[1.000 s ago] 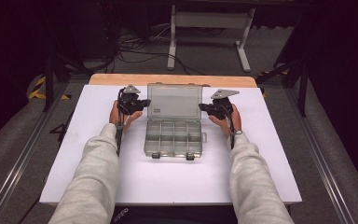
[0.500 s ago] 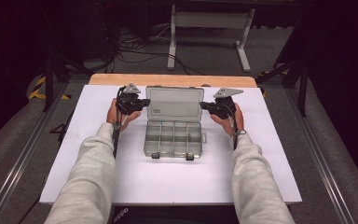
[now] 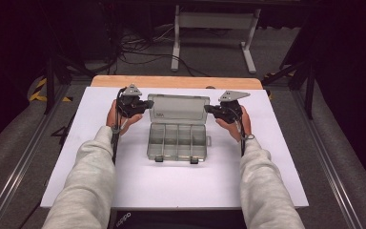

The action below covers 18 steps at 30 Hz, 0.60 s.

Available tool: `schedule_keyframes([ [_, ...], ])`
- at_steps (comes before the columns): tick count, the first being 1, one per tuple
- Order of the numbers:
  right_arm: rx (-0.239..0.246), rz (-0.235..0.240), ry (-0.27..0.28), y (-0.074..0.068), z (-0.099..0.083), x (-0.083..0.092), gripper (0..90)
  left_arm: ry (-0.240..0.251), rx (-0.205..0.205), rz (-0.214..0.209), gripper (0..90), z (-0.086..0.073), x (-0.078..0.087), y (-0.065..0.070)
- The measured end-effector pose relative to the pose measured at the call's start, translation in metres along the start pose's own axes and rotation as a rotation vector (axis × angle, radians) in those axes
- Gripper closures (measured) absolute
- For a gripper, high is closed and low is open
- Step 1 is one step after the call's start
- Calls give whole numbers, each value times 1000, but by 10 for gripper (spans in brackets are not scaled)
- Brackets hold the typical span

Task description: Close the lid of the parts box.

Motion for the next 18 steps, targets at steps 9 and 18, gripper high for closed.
schedule_keyframes([
  [9, 25, 31, 2, -11, 0, 4, 900, 8, -28, -30, 851, -3, 12, 12],
  [18, 35, 57, -16, -26, -2, 3, 900, 25, -49, -58, 868, -8, 23, 21],
])
Point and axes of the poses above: each handheld gripper's, and its own axes: x roughly backward along the jaws, z roughly out of its top, y roughly to its right, the point moved 5 cm from there along -x, roughly forward along the jaws, and after that the axes turned 9 degrees about z, right-handed, at the moved point
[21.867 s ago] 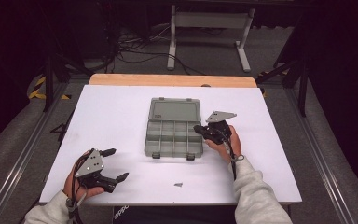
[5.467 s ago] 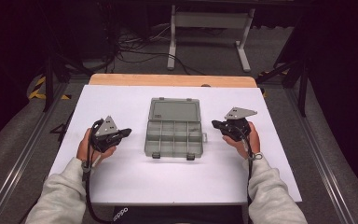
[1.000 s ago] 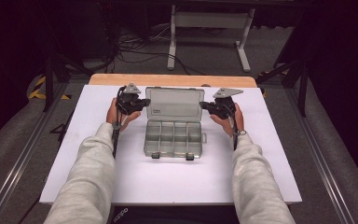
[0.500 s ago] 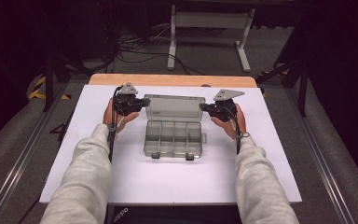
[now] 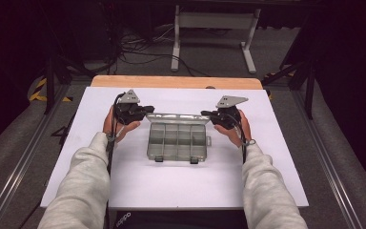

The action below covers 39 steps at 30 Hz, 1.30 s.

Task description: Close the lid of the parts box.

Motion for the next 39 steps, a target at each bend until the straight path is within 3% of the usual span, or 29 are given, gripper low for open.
schedule_keyframes([
  [12, -22, 52, 5, -17, -2, 9, 900, 28, -52, -63, 890, -5, 25, 22],
  [18, -8, 94, 2, -26, -3, 12, 900, 11, -92, -80, 887, -6, 30, 35],
  [27, 18, 99, -27, -38, -2, 19, 900, -14, -145, -82, 889, -7, 43, 42],
  [31, 30, 141, -27, -46, -1, 22, 900, -25, -171, -94, 870, -10, 49, 46],
  [39, 46, 153, -50, -57, -5, 25, 900, -46, -205, -113, 897, -15, 54, 56],
])
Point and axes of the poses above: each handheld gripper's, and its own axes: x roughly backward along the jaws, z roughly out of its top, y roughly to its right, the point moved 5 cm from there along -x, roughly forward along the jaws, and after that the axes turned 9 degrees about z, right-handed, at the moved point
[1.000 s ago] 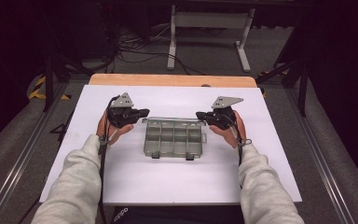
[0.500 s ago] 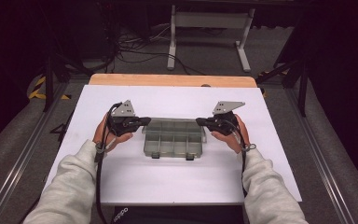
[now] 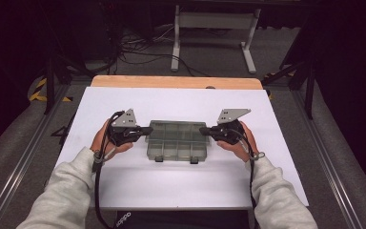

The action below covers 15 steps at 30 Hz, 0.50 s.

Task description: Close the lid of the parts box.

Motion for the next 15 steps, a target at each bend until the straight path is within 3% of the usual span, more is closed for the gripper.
schedule_keyframes([
  [10, 10, 20, -25, -14, -5, 0, 900, -21, -43, -29, 898, -6, -1, 15],
  [15, 10, 25, -34, -21, -11, 0, 900, -23, -39, -34, 899, -10, -2, 19],
])
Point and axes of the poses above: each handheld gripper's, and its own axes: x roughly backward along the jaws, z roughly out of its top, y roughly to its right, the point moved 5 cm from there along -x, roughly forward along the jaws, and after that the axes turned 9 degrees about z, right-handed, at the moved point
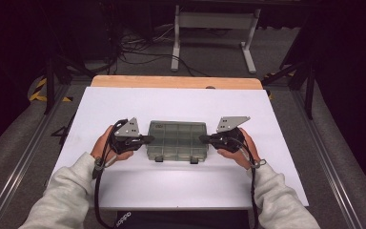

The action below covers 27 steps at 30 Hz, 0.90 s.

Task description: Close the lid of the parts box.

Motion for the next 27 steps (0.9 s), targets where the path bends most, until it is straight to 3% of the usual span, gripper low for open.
schedule_keyframes([
  [8, 8, -13, -17, -8, -7, -1, 900, 0, -4, 26, 900, -8, 0, 6],
  [16, 8, -21, -42, -15, -19, -5, 900, -2, 27, 34, 900, -18, -6, 10],
  [23, 5, -38, -35, -18, -25, -9, 900, -9, 37, 50, 900, -27, -13, 15],
  [27, 14, -58, -21, -20, -26, -10, 900, 13, 43, 64, 900, -29, -14, 16],
])
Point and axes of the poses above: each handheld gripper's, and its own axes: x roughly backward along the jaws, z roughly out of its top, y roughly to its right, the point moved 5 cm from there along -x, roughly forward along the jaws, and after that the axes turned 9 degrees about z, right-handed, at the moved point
